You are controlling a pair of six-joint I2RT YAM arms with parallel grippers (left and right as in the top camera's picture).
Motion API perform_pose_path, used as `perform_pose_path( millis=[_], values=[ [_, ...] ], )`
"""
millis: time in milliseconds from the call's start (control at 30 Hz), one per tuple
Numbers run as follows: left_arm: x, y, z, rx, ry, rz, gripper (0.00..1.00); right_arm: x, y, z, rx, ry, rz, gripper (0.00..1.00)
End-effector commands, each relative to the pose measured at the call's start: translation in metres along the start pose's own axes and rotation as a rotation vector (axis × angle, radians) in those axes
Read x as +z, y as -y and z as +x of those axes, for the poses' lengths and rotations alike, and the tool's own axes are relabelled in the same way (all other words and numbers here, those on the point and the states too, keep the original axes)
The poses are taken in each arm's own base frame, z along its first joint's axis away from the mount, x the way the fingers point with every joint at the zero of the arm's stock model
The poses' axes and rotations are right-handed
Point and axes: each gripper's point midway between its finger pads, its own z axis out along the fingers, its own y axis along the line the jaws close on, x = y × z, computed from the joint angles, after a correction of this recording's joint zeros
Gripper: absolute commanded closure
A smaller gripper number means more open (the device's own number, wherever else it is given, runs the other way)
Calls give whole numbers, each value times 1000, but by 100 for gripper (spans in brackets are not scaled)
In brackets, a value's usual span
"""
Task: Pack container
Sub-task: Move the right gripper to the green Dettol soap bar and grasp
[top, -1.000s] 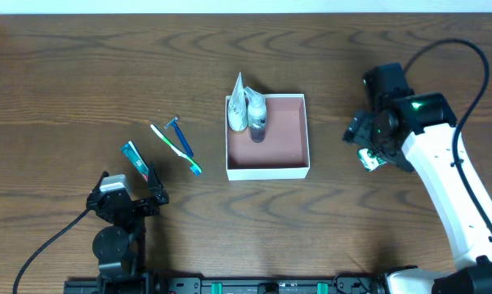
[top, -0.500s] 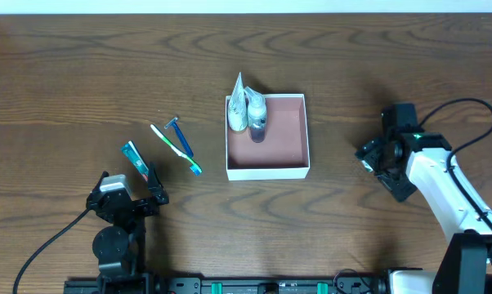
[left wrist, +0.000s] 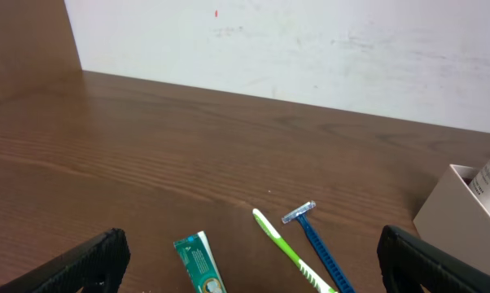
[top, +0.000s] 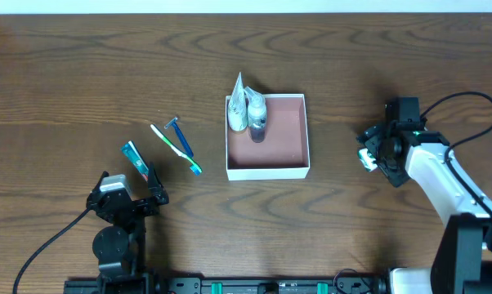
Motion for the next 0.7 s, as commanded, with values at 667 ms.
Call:
perform_pose_path(
  millis=[667],
  values=[
    [2, -3, 17, 1, -44, -8, 2, 53, 11, -7, 57, -20, 68, 27]
  ],
)
